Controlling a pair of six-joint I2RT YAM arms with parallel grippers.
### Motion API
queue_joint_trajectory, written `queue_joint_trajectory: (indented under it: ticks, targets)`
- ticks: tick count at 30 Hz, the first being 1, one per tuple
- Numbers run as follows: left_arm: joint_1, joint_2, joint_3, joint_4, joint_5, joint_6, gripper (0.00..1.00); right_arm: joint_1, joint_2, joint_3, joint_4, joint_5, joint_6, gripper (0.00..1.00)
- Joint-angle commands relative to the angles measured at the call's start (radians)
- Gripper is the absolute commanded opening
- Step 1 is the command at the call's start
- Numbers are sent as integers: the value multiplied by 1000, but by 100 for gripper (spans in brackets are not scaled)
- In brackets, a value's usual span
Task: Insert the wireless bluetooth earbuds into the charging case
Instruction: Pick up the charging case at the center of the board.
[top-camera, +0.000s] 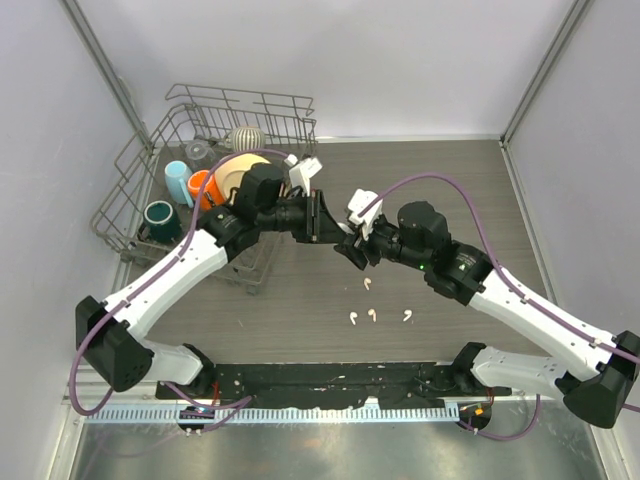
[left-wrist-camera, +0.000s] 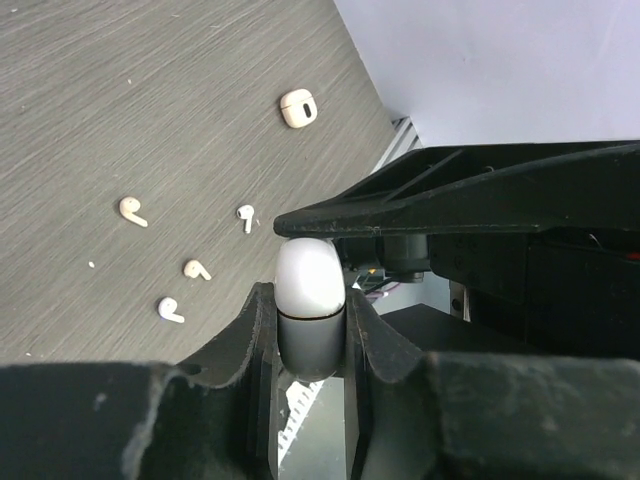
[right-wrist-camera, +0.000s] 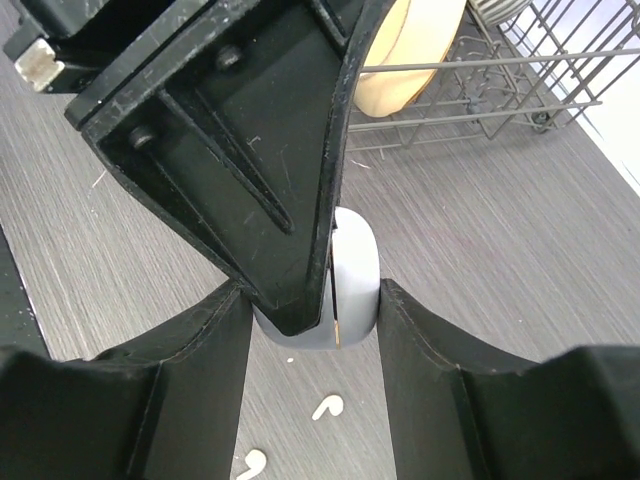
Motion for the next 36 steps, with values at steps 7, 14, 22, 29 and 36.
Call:
queue_joint_trajectory:
  ticks: [7, 14, 22, 29, 36]
  targets:
    - [-1, -183, -39, -8, -364, 203, 0, 8, -150, -24, 128, 204, 402, 86]
    - [-1, -424, -296, 274, -444, 296, 0, 2, -225, -78, 122, 423, 827, 87]
    - [-1, -571, -442, 508, -421, 359, 0, -18, -98, 26, 143, 229, 1200, 88]
    - [-1, -593, -551, 738, -343, 335, 0, -78, -5, -306, 897, -74, 1774, 88]
    - [-1, -571, -557, 766, -300, 333, 0, -78, 25, -173, 716, -101, 1756, 88]
